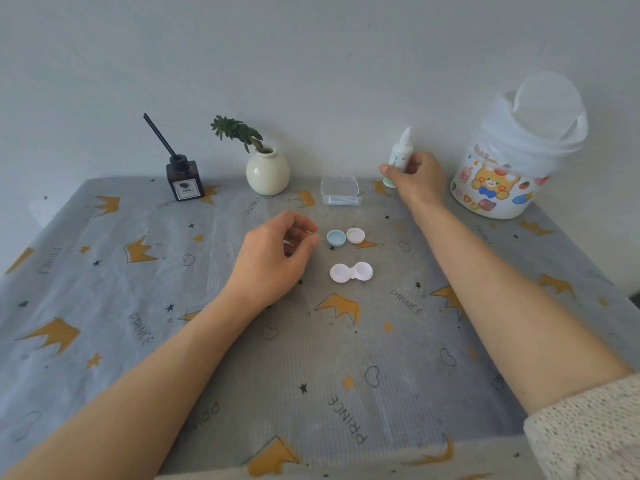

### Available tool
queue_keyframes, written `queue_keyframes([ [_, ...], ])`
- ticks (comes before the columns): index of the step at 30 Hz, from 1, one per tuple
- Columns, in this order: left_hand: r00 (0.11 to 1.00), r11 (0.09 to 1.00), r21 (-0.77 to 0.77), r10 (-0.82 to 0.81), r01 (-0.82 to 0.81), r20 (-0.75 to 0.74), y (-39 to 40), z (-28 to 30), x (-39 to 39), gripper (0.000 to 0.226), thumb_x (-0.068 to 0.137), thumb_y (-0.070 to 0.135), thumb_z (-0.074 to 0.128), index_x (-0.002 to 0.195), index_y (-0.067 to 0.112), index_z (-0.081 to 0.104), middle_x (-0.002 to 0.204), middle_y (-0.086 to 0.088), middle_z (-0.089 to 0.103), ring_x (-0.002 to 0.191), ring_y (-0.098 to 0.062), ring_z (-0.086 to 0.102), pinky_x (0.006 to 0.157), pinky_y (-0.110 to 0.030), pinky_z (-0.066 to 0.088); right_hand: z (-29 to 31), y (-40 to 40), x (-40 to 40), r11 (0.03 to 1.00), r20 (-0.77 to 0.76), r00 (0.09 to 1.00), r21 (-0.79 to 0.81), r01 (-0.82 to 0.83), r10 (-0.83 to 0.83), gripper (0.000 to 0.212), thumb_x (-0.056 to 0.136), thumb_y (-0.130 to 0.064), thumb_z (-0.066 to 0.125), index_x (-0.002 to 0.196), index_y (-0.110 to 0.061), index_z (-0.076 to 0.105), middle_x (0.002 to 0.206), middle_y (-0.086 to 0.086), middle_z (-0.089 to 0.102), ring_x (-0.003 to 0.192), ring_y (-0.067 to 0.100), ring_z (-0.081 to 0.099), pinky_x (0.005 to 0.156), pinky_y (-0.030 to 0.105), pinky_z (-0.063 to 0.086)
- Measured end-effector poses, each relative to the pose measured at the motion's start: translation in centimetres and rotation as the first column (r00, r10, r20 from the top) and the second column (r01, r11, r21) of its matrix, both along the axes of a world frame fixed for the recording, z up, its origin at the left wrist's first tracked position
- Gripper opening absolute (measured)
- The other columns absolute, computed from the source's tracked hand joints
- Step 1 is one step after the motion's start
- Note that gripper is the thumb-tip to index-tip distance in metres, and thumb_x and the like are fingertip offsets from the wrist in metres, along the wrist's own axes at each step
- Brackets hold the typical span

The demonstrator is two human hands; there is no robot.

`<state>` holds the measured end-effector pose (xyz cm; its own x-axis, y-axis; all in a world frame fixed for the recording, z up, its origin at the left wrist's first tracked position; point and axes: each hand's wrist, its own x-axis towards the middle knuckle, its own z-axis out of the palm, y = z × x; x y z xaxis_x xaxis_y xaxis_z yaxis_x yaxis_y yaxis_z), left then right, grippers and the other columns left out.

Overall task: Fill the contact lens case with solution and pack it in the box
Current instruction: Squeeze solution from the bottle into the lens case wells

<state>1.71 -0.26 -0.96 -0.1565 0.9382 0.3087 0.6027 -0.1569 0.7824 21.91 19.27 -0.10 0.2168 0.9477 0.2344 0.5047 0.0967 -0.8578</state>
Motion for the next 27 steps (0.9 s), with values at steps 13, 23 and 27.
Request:
queue_keyframes([
  [13, 1.000, 1.000, -0.013, 0.010, -0.010, -0.004, 0.1, -0.1, 0.0, 0.009, 0.094, 0.024, 0.062, 0.101, 0.023, 0.067, 0.084, 0.013, 0.066, 0.086, 0.005, 0.060, 0.068, -0.002, 0.044, 0.2, -0.3, 0.7, 1.000, -0.024, 1.000, 0.008, 0.003, -0.003, 0.042, 0.077, -0.032, 0.082, 0.106, -0.009, 0.062, 0.103, 0.004, 0.068, 0.093, 0.018, 0.066, 0.078, 0.030, 0.053],
  [23, 1.000, 1.000, 0.002, 0.002, -0.002, -0.017, -0.4, 0.0, 0.4, 0.008, 0.094, 0.025, 0.063, 0.100, 0.024, 0.067, 0.084, 0.014, 0.065, 0.074, 0.011, 0.059, 0.059, 0.000, 0.039, 1.7, -6.4, 2.1, 0.992, -0.037, 0.994, 0.079, -0.096, 0.099, 0.038, 0.076, -0.033, 0.082, 0.100, -0.022, 0.054, 0.093, -0.010, 0.065, 0.084, 0.005, 0.063, 0.071, 0.022, 0.049],
  [27, 1.000, 1.000, 0.011, -0.009, 0.010, -0.014, -0.8, 0.1, 0.7, 0.007, 0.094, 0.027, 0.062, 0.100, 0.027, 0.066, 0.086, 0.014, 0.066, 0.079, 0.006, 0.060, 0.060, -0.002, 0.042, 1.9, -9.7, 2.9, 0.971, -0.011, 0.977, 0.113, -0.209, 0.212, 0.033, 0.077, -0.035, 0.082, 0.102, -0.029, 0.060, 0.102, -0.015, 0.070, 0.096, 0.002, 0.066, 0.084, 0.025, 0.051],
])
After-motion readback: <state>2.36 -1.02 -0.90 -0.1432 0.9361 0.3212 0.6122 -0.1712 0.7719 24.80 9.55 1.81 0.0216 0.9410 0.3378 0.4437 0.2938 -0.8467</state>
